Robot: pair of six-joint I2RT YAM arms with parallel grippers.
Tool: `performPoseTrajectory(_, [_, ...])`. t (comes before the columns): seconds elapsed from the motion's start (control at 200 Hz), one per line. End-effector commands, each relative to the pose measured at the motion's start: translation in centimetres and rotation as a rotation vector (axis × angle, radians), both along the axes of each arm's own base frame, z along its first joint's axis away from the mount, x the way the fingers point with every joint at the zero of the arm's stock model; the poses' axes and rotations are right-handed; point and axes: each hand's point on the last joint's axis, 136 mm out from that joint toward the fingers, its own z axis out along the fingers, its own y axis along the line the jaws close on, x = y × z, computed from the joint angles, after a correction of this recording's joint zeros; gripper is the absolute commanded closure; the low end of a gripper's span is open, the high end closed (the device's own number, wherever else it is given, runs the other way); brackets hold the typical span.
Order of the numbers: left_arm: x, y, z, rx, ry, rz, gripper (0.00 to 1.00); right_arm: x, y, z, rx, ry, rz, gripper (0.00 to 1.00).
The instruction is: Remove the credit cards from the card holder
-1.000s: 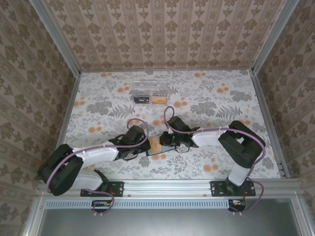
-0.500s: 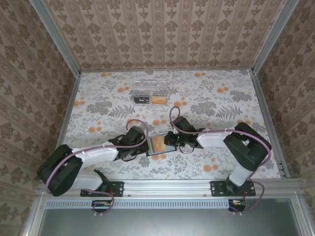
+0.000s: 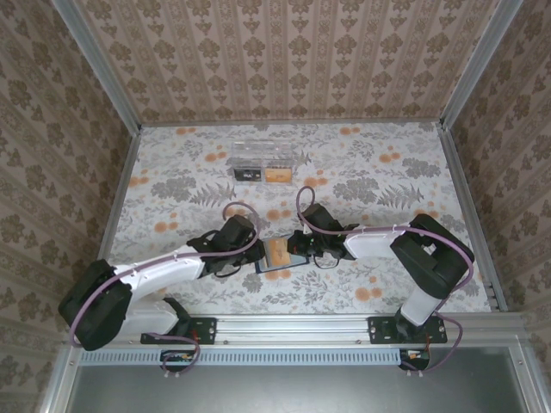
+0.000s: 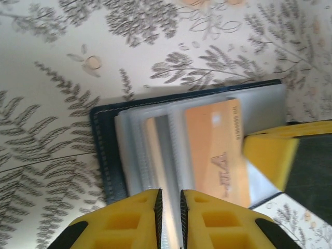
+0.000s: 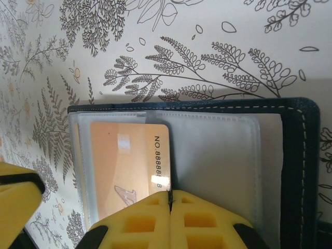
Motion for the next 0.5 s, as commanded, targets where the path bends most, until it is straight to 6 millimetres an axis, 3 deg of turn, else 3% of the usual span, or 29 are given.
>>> performPoseTrajectory(0.0, [0.3,-1.0,0.2,0.026,-0.014,-0.041,0.81,-0.5,0.3,-0.7,-0.006,0.027,0.016,1.00])
performPoseTrajectory(0.26, [0.1,-1.5,-1.3,0.045,0.017,-0.049,0.82,-0.6,0.2,-0.7,-0.008,0.030,0.018,1.00])
performPoseTrajectory(0.495, [0.0,-0.9,-1.2,0.060,0.015,-0.037,0.84,-0.5,0.3,-0.5,-0.008,0.025,0.021,1.00])
